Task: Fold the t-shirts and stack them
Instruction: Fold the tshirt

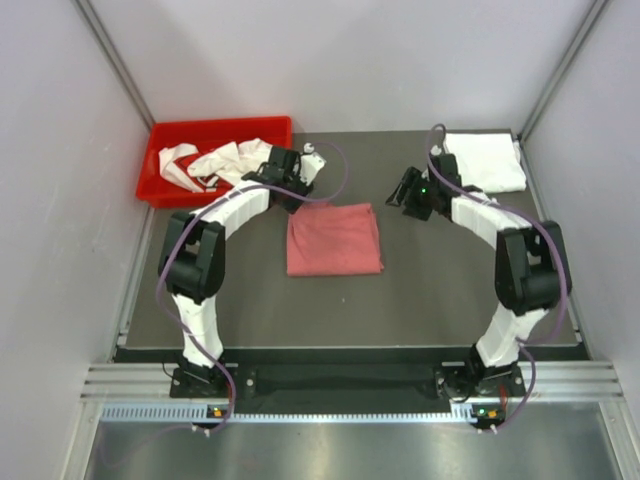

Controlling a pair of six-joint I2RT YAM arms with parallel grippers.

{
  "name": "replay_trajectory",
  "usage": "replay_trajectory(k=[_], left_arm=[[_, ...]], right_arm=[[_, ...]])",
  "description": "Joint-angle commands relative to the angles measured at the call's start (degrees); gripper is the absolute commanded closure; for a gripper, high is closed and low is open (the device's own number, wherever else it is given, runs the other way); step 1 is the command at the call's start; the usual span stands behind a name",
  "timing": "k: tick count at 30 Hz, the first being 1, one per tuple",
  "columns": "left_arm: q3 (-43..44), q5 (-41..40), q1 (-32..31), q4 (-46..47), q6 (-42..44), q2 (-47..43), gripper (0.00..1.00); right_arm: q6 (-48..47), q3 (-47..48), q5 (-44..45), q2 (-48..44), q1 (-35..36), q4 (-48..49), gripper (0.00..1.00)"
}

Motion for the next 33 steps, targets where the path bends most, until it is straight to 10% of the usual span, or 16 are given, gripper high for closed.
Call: replay_trajectory(k=[1,6,12,33], left_arm=[[0.7,-1.3,0.0,4.0,-1.7,-4.5,0.45],[-7.6,4.3,-0.6,3.0,-2.6,-11.8,0.5],[-16.0,5.8,-0.6,5.4,-3.0,-15.7,0.59],[-14.0,2.6,-0.4,14.0,-7.7,-5.9,0.54]], right_arm=[[-6.7,-3.4,6.8,-10.6,5.0,3.8,0.37],[-11.8,-6.6,9.6,-12.5,10.4,5.5,0.36],[-14.6,-2.1,5.7,-7.4,16.6,10.8,0.88],[-1.6,3.2,11.1,9.4,9.9,18.6,0.93]])
